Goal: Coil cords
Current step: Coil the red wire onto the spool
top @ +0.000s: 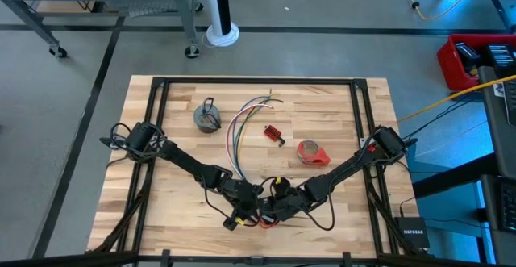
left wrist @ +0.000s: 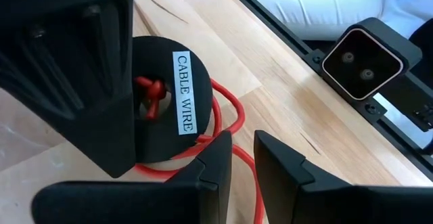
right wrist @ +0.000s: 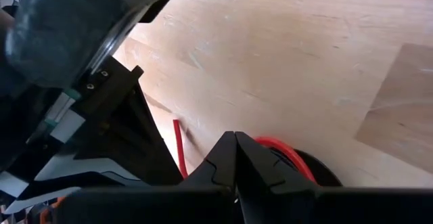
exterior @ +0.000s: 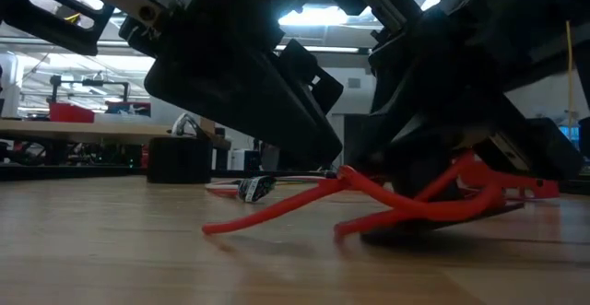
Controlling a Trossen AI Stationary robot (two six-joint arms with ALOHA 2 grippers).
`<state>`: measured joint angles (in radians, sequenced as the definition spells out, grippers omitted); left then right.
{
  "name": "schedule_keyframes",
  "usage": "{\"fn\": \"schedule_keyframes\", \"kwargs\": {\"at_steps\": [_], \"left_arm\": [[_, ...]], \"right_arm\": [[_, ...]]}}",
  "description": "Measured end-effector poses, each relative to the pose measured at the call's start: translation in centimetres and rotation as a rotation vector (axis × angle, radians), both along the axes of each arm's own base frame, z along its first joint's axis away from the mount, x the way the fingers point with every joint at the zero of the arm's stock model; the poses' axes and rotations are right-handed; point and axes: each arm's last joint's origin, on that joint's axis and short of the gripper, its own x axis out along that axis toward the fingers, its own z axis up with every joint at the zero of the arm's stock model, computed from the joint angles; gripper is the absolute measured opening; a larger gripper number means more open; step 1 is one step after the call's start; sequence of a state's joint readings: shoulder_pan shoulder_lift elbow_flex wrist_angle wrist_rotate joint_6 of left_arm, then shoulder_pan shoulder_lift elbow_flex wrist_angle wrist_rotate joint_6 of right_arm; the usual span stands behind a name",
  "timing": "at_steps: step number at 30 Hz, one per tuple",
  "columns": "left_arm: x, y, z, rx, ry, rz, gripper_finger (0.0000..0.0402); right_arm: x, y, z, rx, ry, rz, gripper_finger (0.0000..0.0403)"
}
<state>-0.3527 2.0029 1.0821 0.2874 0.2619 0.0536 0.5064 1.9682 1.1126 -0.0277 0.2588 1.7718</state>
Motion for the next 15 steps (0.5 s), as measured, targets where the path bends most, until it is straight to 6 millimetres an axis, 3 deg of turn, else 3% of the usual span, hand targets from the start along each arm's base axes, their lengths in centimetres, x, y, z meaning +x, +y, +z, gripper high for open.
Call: {"fn": "schedule_keyframes", "kwargs": {"at_steps": [15], "left_arm": [[0.03,-0.04,0.03,0.001,-0.002,0.004,0.0056]], "right_arm": [[-0.18,0.25,0.52,-0.013,-0.030,-0.012,0.0010]]}}
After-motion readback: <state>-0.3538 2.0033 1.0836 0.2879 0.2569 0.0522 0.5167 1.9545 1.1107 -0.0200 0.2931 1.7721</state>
